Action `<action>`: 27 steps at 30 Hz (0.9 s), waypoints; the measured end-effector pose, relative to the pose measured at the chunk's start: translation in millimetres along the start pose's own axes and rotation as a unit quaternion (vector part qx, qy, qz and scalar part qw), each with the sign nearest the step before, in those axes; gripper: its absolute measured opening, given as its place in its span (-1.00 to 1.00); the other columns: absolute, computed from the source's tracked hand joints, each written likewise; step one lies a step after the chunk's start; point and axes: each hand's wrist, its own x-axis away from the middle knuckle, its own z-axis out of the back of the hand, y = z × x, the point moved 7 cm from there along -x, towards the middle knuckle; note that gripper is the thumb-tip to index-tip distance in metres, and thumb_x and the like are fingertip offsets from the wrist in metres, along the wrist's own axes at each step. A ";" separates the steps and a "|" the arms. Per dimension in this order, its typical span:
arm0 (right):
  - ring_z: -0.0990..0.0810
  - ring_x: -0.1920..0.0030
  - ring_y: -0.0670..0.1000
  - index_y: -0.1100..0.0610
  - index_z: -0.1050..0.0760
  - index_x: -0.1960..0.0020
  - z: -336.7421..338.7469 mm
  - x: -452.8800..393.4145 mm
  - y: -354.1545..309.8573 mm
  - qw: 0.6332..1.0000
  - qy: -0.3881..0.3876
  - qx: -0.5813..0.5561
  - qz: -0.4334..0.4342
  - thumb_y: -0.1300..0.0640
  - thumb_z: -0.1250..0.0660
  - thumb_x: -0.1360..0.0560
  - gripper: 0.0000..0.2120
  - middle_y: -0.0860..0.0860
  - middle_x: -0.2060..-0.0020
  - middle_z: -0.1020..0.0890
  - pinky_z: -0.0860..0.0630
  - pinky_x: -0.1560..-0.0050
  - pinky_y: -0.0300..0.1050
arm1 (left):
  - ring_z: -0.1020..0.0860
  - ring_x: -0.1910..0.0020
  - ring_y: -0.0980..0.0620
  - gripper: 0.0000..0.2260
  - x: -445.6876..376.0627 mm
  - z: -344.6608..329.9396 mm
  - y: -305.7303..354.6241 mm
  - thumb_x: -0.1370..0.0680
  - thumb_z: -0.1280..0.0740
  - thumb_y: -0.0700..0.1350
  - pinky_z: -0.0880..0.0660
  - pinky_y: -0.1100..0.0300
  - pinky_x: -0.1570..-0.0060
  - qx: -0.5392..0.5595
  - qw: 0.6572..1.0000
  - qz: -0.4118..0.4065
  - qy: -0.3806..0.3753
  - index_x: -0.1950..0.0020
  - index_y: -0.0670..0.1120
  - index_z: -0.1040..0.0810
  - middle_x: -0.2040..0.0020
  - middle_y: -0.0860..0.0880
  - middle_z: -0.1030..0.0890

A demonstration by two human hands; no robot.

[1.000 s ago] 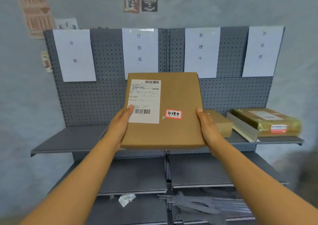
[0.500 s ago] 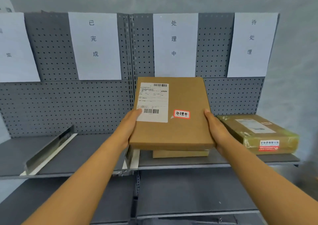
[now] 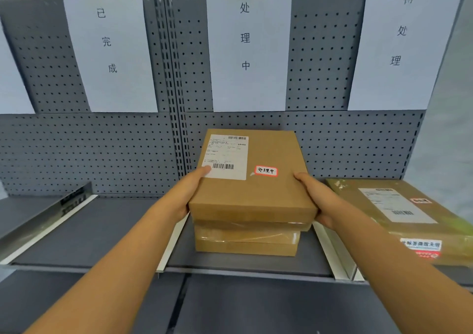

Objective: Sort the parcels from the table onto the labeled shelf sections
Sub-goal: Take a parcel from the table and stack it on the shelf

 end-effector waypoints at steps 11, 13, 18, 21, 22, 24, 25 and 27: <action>-0.61 -0.16 0.20 0.07 -0.47 -0.30 -10.0 -35.4 -2.2 0.996 -0.015 0.054 -0.063 -0.17 -0.21 -0.60 -0.59 0.16 -0.13 -0.63 -0.52 -0.26 0.20 | -0.71 0.32 -0.04 -0.78 -37.5 10.3 -20.8 -0.59 -0.32 0.09 -0.60 0.15 0.36 0.004 0.996 0.090 0.025 -0.09 -0.03 -0.59 0.19 -0.09 -0.74; -0.60 -0.16 0.21 0.07 -0.46 -0.30 -12.4 -38.3 -2.6 0.996 -0.013 0.056 -0.068 -0.17 -0.21 -0.60 -0.60 0.18 -0.13 -0.63 -0.51 -0.26 0.20 | -0.71 0.32 -0.05 -0.77 -40.7 12.5 -20.1 -0.58 -0.32 0.09 -0.60 0.14 0.40 0.002 0.995 0.098 0.024 -0.09 -0.04 -0.59 0.20 -0.09 -0.73; -0.62 -0.03 0.20 0.08 -0.44 -0.29 -14.5 -41.7 -2.6 0.995 -0.005 0.067 -0.078 -0.15 -0.20 -0.61 -0.61 0.21 -0.12 -0.63 -0.56 -0.17 0.17 | -0.70 0.30 -0.08 -0.74 -50.0 13.7 -18.0 -0.57 -0.33 0.11 -0.61 0.11 0.33 -0.022 0.993 0.113 0.025 -0.10 -0.05 -0.59 0.19 -0.11 -0.73; -0.64 -0.02 0.20 0.09 -0.44 -0.29 -13.1 -43.5 -2.3 0.993 0.002 0.092 -0.078 -0.17 -0.18 -0.60 -0.59 0.20 -0.10 -0.64 -0.57 -0.14 0.14 | -0.67 0.14 -0.13 -0.69 -56.4 16.3 -18.3 -0.55 -0.33 0.16 -0.60 0.03 0.08 -0.060 0.991 0.115 0.031 -0.12 -0.04 -0.60 0.07 -0.13 -0.72; -0.64 -0.06 0.21 0.10 -0.44 -0.29 -12.2 -44.1 -2.4 0.991 0.006 0.108 -0.078 -0.18 -0.18 -0.60 -0.58 0.21 -0.11 -0.63 -0.57 -0.16 0.15 | -0.66 0.10 -0.14 -0.68 -57.3 17.6 -18.5 -0.54 -0.33 0.17 -0.58 -0.01 -0.01 -0.070 0.990 0.116 0.035 -0.12 -0.04 -0.59 0.03 -0.14 -0.71; -0.63 -0.09 0.21 0.11 -0.44 -0.26 -11.4 -43.7 -5.4 0.986 0.015 0.149 -0.075 -0.20 -0.17 -0.59 -0.56 0.20 -0.11 -0.63 -0.57 -0.16 0.14 | -0.65 0.04 -0.16 -0.66 -57.7 18.5 -17.9 -0.53 -0.33 0.18 -0.56 -0.06 -0.13 -0.087 0.989 0.116 0.036 -0.13 -0.04 -0.59 0.00 -0.15 -0.70; -0.62 -0.06 0.20 0.12 -0.45 -0.25 -11.4 -41.5 -9.2 0.982 0.027 0.178 -0.065 -0.20 -0.16 -0.59 -0.56 0.19 -0.09 -0.62 -0.57 -0.13 0.10 | -0.65 0.00 -0.17 -0.65 -57.0 18.6 -16.5 -0.53 -0.33 0.18 -0.55 -0.08 -0.17 -0.096 0.988 0.118 0.037 -0.14 -0.04 -0.58 -0.01 -0.15 -0.70; -0.55 -0.04 0.16 0.17 -0.42 -0.31 -8.7 -39.8 -25.4 0.954 0.089 0.287 0.004 -0.16 -0.18 -0.59 -0.53 0.16 -0.09 -0.57 -0.50 -0.06 0.02 | -0.63 -0.06 -0.16 -0.62 -55.6 19.7 -10.4 -0.55 -0.32 0.18 -0.56 -0.05 -0.15 -0.128 0.985 0.104 0.055 -0.20 -0.07 -0.54 -0.06 -0.14 -0.67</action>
